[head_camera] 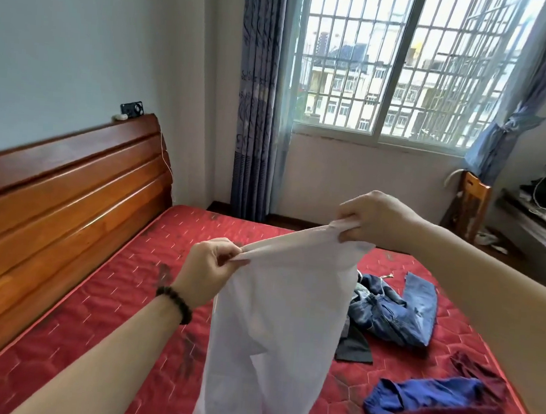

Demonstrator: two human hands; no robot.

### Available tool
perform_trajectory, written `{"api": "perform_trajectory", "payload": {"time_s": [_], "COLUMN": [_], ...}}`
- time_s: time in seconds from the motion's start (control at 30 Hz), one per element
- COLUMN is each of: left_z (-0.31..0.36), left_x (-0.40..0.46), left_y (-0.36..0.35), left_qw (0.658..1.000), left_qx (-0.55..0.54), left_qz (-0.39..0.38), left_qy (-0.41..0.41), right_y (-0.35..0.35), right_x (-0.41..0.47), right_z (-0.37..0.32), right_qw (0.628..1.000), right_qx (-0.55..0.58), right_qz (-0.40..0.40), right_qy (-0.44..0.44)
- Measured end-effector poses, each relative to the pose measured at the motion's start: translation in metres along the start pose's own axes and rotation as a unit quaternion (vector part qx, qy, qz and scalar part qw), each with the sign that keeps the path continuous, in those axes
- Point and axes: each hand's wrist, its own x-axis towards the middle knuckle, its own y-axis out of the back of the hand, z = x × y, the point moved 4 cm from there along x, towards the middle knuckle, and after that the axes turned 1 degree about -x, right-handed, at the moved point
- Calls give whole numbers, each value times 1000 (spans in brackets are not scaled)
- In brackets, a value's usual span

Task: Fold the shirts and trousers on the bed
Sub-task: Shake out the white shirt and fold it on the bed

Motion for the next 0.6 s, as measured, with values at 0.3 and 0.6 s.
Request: {"api": "perform_trajectory", "payload": {"time_s": [0.3,0.6], "left_z": [24,63], "left_x": [1,-33], "left_y": [2,13], "left_qw": [977,958], "left_qx": [-93,-237], "left_qz": [-170,-114], "left_qy": [90,115], "right_y": [-12,-48], "right_x": [-49,-121], "right_z": [32,10], "right_qw": [964,530], "right_qx": [254,822], "right_qz": [24,179], "right_qy": [-72,-104]}}
